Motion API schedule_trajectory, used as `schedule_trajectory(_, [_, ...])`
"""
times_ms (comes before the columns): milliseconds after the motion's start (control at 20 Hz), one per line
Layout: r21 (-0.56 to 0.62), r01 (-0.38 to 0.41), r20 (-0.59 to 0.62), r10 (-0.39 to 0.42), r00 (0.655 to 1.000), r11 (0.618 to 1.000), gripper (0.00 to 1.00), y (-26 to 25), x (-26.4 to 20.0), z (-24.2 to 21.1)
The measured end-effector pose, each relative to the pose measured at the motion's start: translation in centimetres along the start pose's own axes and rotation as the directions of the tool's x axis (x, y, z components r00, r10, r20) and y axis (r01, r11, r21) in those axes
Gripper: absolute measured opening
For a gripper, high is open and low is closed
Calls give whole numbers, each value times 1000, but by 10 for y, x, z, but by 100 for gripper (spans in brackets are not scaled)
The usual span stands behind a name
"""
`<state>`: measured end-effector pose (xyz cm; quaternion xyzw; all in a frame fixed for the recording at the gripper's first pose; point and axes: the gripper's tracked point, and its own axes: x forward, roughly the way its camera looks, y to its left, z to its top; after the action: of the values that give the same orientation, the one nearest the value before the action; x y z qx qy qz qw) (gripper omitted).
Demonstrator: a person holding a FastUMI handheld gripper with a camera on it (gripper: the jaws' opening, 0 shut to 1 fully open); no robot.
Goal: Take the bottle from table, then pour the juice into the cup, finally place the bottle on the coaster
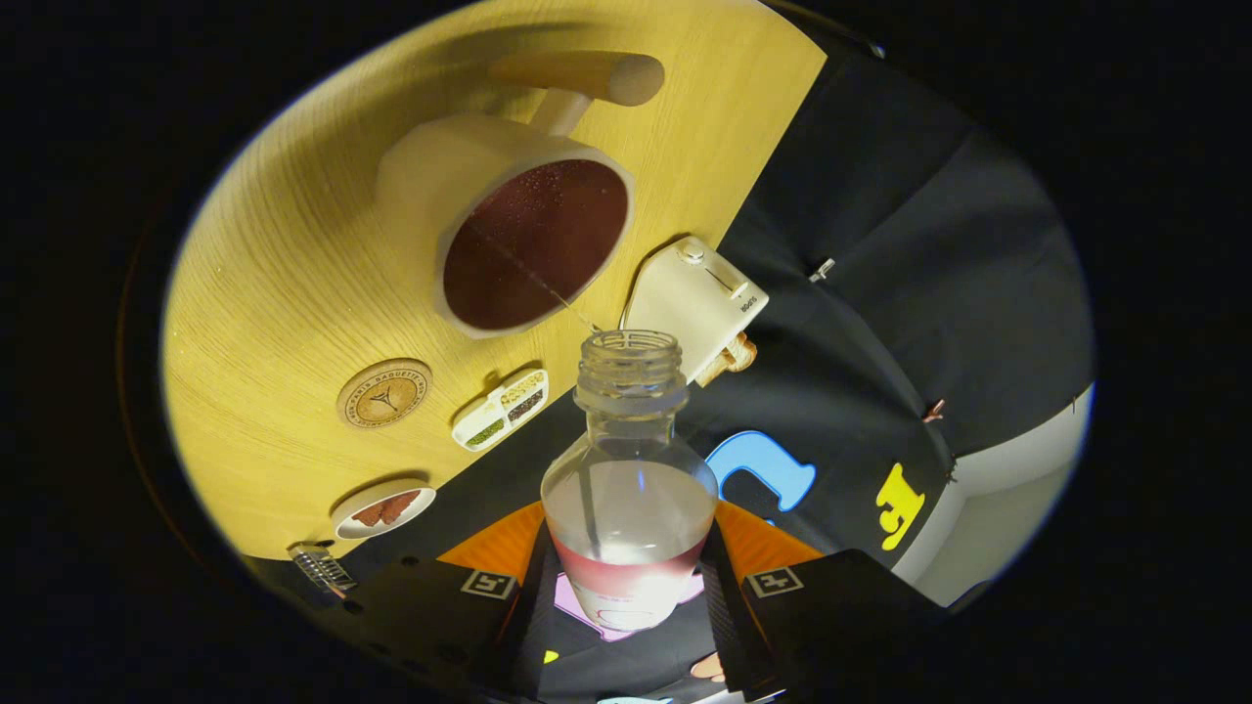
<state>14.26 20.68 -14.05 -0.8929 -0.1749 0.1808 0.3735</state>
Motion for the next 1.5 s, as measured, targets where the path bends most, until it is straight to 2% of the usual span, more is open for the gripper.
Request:
schedule_trajectory(200, [138, -3, -55, 11, 998, 990, 70, 2, -5, -23])
schedule_trajectory(350, [284, 20, -84, 4, 996, 959, 70, -4, -12, -39])
schedule_trajectory(450, [383, 42, -100, -4, 995, 923, 70, -9, -19, -46])
schedule_trajectory(550, [513, 59, -123, 6, 992, 857, 70, -12, -23, -60])
schedule_trajectory(600, [584, 67, -138, 18, 990, 809, 70, -11, -26, -68])
schedule_trajectory(700, [717, 129, -163, -14, 986, 685, 70, -22, -31, -91])
schedule_trajectory(850, [836, 200, -197, -61, 979, 512, 70, -42, -33, -119])
schedule_trajectory(1100, [964, 180, -180, -21, 984, 194, 70, -31, -33, -142])
schedule_trajectory(1200, [985, 169, -169, -11, 986, 43, 71, -28, -31, -148])
schedule_trajectory(1400, [953, 70, -69, 16, 998, -295, 70, -2, -21, -136])
schedule_trajectory(1500, [908, 34, -38, -1, 999, -418, 70, 6, -7, -128])
